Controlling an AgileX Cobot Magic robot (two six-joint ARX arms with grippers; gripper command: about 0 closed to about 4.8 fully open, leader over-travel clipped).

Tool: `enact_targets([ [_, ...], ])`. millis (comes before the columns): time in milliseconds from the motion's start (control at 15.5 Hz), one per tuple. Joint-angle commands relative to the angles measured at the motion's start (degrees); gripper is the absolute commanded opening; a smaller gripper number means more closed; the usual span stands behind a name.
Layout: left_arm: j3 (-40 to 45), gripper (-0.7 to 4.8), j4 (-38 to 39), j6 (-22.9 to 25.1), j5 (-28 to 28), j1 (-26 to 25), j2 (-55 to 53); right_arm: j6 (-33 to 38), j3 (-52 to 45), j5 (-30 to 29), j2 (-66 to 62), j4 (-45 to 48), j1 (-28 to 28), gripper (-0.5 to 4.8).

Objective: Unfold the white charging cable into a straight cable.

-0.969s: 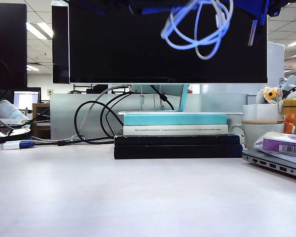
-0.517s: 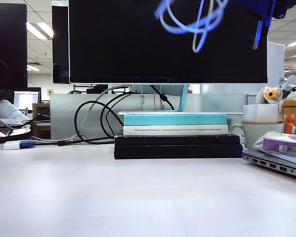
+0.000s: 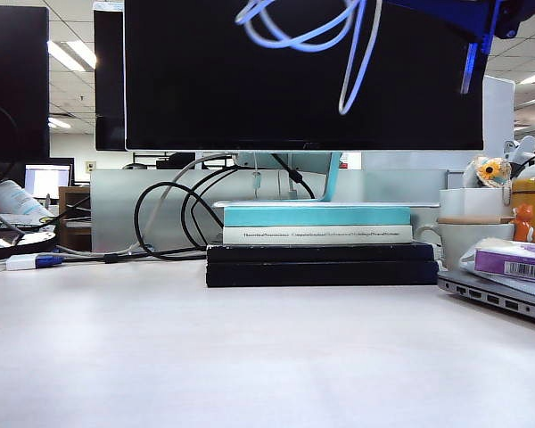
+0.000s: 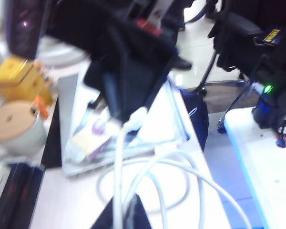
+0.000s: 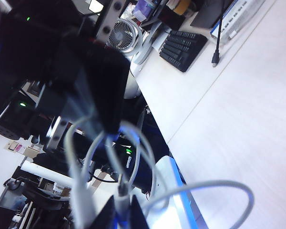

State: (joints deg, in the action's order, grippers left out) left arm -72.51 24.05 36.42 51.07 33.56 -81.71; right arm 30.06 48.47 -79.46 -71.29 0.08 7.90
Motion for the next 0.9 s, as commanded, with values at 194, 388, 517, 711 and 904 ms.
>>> enact_targets([
  [194,-0.20,2.13,2.23,-0.48,0.13,-2.51,0.98,-5.05,0.15,0.17,0.24,-2.84,0.00,0.22],
  [388,-0.22,3.74,6.16,-0.46,-2.05,-2.80,1.84,-6.29,0.20,4.61,0.24,-2.40,-0.68,0.22],
  [517,-0.17,3.73,6.05,-1.51,6.56,-2.78,1.77,-2.12,0.39,5.01,0.24,3.06,-0.68,0.22],
  [711,-0.17,3.72,0.96,-5.42,7.67,0.57,-1.07,20.81,0.39,6.47,0.24,31.21,2.12,0.22],
  [904,-0.17,3.72,-11.74,-13.73,7.45,3.87,-4.79,28.68,0.39,6.49,0.24,42.14,5.14,0.22],
])
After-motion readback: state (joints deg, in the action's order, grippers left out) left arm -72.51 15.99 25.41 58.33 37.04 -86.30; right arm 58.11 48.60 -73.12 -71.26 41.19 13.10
